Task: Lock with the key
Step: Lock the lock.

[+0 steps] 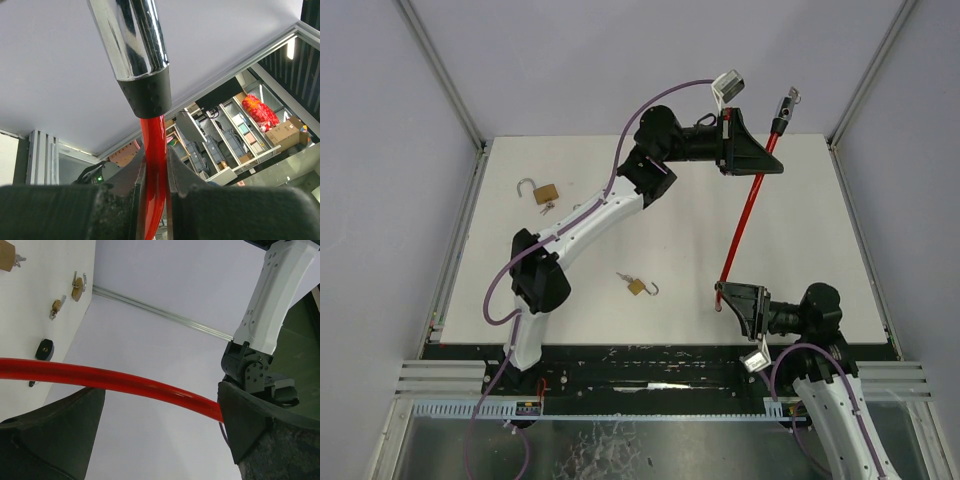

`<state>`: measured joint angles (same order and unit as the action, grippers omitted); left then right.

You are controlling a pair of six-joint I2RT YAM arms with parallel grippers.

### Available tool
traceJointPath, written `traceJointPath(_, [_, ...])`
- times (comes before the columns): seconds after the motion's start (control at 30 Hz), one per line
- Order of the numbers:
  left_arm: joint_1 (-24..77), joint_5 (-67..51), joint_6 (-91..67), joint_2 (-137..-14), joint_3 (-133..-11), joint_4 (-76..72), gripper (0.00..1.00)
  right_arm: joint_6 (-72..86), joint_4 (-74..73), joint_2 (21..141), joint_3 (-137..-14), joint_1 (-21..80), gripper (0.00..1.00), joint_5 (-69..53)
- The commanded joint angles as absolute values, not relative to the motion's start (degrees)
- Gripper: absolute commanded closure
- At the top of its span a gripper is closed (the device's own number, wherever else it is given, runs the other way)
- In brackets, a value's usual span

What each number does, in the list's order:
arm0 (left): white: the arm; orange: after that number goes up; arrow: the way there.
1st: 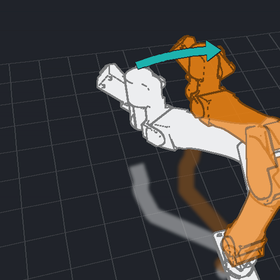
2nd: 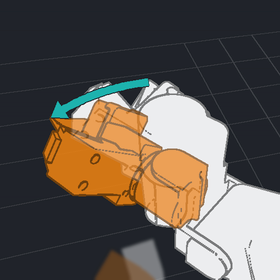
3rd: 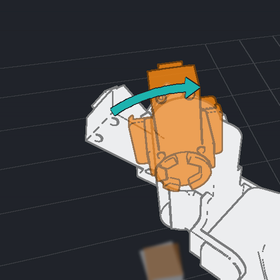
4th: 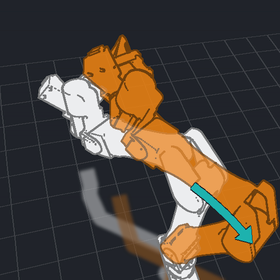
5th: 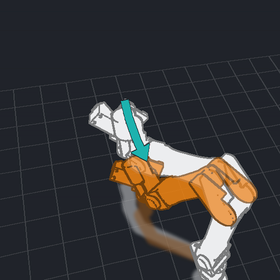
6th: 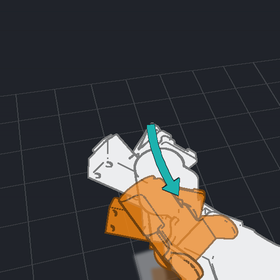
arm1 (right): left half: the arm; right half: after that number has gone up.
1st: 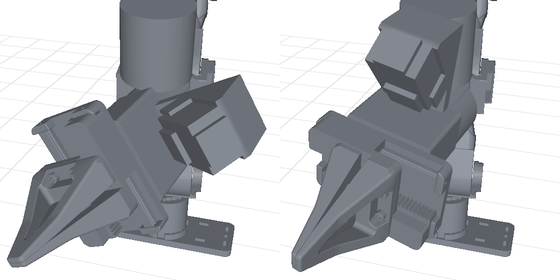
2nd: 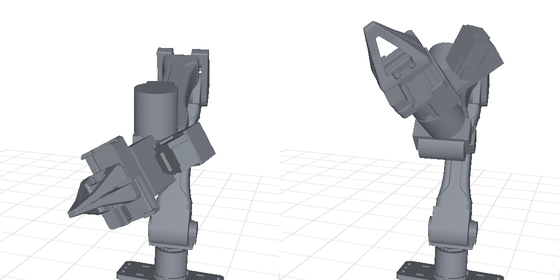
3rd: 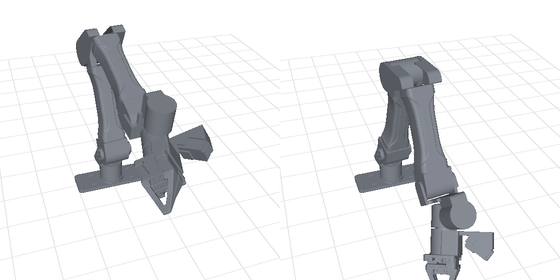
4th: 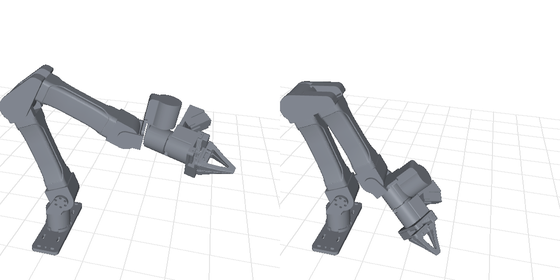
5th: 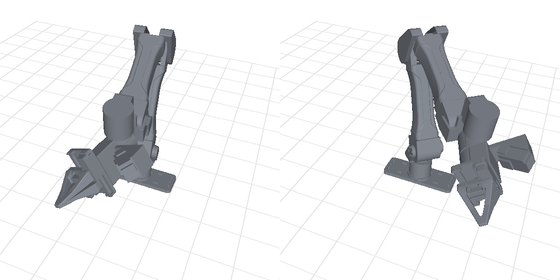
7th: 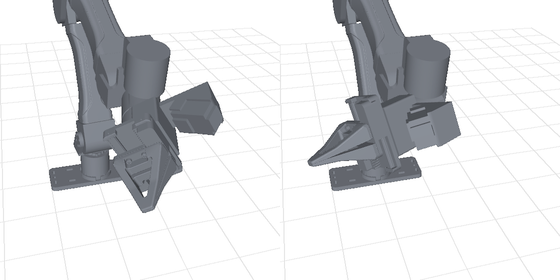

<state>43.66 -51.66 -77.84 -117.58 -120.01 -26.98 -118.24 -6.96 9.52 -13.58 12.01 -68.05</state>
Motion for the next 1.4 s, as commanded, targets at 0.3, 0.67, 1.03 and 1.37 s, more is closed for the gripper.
traceJointPath(0.3, [45.21,-51.62,-79.36,-118.14,-122.83,-30.26,1.00,-154.67,-0.50,15.72,-12.67,12.49,0.00,-66.31])
traceJointPath(0.67, [45.02,-48.63,-80.46,-124.94,-133.38,-28.23,1.00,-154.87,-4.46,14.06,-11.60,13.77,0.00,-66.96])
traceJointPath(1.03, [44.43,-42.55,-84.44,-128.73,-139.48,-33.36,1.00,-154.86,-5.25,13.34,-2.59,18.43,0.04,-62.55])
traceJointPath(1.37, [43.97,-40.59,-85.30,-126.06,-137.17,-35.54,1.00,-154.86,-6.03,13.11,1.31,22.20,0.26,-59.41])
